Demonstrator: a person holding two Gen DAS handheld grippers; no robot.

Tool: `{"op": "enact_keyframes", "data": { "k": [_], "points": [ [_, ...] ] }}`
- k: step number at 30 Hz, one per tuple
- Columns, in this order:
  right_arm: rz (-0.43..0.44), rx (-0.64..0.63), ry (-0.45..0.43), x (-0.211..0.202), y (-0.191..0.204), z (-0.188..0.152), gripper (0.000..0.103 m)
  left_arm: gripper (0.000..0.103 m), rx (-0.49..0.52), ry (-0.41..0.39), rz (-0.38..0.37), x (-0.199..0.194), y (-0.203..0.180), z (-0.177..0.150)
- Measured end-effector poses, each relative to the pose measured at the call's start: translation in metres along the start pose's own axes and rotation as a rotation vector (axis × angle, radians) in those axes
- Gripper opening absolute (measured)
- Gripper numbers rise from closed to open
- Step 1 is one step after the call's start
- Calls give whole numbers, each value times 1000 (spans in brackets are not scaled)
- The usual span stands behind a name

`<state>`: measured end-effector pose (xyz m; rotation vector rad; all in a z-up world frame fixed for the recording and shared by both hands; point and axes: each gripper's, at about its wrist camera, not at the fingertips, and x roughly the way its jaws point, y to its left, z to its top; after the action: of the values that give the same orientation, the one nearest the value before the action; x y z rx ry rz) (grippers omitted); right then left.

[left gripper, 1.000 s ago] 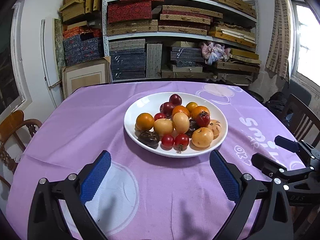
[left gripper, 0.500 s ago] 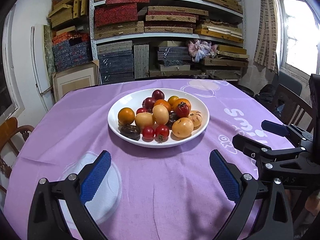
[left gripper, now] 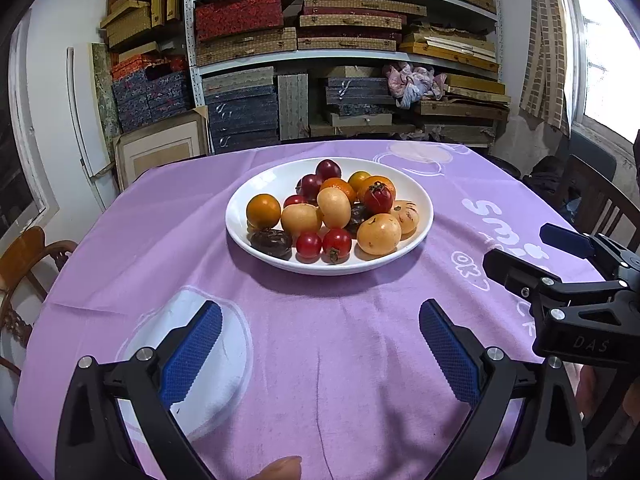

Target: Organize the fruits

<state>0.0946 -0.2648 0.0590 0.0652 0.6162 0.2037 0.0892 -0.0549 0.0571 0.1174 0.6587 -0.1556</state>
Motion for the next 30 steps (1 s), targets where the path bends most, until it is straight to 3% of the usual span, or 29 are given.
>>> {"op": "enact_keyframes", "data": {
  "k": [30],
  "points": [
    [-13,-25,24,9,3,-7,99,100,-68,35,24,12,19,-1]
  ]
}}
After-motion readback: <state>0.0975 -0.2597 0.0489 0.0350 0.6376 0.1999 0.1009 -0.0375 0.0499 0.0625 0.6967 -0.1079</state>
